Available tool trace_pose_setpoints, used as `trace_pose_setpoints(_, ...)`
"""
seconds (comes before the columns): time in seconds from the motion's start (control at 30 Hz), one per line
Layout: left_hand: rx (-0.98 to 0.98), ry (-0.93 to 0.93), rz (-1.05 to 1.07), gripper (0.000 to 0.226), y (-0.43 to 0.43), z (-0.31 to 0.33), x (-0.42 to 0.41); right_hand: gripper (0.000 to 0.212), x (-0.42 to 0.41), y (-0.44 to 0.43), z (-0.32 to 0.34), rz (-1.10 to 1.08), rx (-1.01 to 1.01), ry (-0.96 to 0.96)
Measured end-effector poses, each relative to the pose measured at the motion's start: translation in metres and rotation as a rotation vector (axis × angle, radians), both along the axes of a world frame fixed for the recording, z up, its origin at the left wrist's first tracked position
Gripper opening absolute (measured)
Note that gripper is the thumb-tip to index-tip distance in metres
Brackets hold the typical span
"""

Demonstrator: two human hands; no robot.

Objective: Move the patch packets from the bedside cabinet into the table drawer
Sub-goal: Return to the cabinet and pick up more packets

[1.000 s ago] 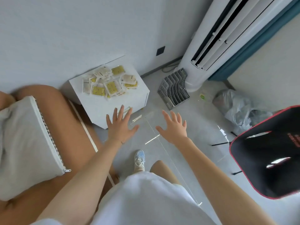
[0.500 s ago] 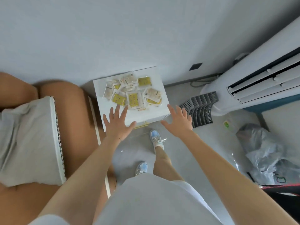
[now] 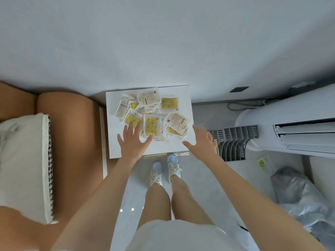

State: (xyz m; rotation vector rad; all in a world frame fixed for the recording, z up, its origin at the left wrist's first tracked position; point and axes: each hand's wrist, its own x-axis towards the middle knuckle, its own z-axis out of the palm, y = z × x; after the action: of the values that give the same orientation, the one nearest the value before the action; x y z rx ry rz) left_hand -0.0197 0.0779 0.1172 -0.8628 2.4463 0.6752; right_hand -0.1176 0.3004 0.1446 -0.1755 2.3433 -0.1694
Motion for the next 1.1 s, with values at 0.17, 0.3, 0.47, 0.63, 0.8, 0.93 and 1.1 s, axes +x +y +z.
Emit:
trace_pose_setpoints(0.17, 0.064, -0.054, 0.067, 0.073, -0.031, -0.087, -0.015, 0.088, -0.023, -0.012, -0.093, -0.147, -0.003, 0.01)
trace_pose_setpoints(0.3, 0.048, -0.004, 0.158, 0.076, -0.059, -0.143, -0.017, 0.094, -0.04, -0.028, -0.155, -0.226, -0.065, 0.026)
trace_pose_setpoints(0.47, -0.052, 0.142, 0.219, 0.092, -0.095, -0.181, -0.03, 0.097, -0.065, -0.062, -0.202, -0.17, -0.201, 0.123)
trace_pose_setpoints(0.63, -0.066, 0.255, 0.252, 0.111, -0.115, -0.192, -0.048, 0.096, -0.086, -0.096, -0.226, -0.172, -0.265, 0.201)
trace_pose_setpoints(0.8, -0.126, 0.303, 0.347, 0.104, -0.111, -0.193, -0.047, 0.083, -0.09, -0.108, -0.222, -0.241, -0.332, 0.3)
trace_pose_setpoints(0.93, 0.032, 0.377, 0.512, 0.08, -0.111, -0.191, -0.048, 0.072, -0.095, -0.109, -0.211, -0.437, -0.457, 0.204)
trace_pose_setpoints(1.1, 0.156, 0.424, 0.629, 0.041, -0.116, -0.188, -0.044, 0.027, -0.109, -0.105, -0.202, -0.632, -0.495, 0.149)
